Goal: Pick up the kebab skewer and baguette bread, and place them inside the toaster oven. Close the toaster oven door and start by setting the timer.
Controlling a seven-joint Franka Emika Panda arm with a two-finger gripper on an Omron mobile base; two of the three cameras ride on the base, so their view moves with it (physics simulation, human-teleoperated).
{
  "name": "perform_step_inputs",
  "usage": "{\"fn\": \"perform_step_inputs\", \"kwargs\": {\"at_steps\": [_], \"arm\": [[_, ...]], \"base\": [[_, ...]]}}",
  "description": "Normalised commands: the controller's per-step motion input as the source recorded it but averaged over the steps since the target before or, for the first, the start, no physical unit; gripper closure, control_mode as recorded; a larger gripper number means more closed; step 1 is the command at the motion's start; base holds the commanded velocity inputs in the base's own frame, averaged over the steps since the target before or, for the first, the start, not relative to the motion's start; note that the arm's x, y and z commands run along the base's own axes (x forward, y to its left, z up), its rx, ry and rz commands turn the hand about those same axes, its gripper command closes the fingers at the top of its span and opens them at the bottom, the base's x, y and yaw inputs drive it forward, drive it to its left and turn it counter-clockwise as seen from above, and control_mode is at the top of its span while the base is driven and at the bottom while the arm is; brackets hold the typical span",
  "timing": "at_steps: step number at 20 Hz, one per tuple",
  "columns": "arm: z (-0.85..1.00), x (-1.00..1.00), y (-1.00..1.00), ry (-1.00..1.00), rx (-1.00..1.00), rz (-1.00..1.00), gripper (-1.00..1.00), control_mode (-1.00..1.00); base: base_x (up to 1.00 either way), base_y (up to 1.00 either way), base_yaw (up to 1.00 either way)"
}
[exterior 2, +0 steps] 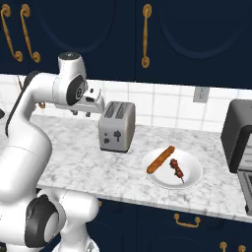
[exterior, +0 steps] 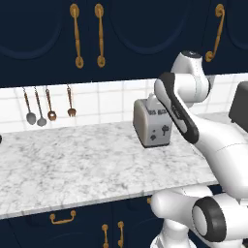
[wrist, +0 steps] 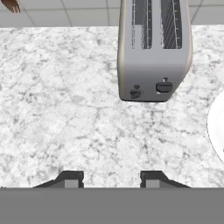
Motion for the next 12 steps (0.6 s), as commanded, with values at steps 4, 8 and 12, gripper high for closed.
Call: {"fn": "perform_step_inputs", "kwargs": {"at_steps": [4,8,12], "arm": [[0.00,0.00,0.00,0.00,0.00,0.00,-1.00,1.00],[0.00,0.00,0.00,0.00,0.00,0.00,-1.00,1.00],[0.00,0.00,0.00,0.00,0.00,0.00,-1.00,1.00]], "base": [[-0.01,0.00,0.00],[-0.36,-0.53,0.00],[-0.08,-0.99,-0.01]]}}
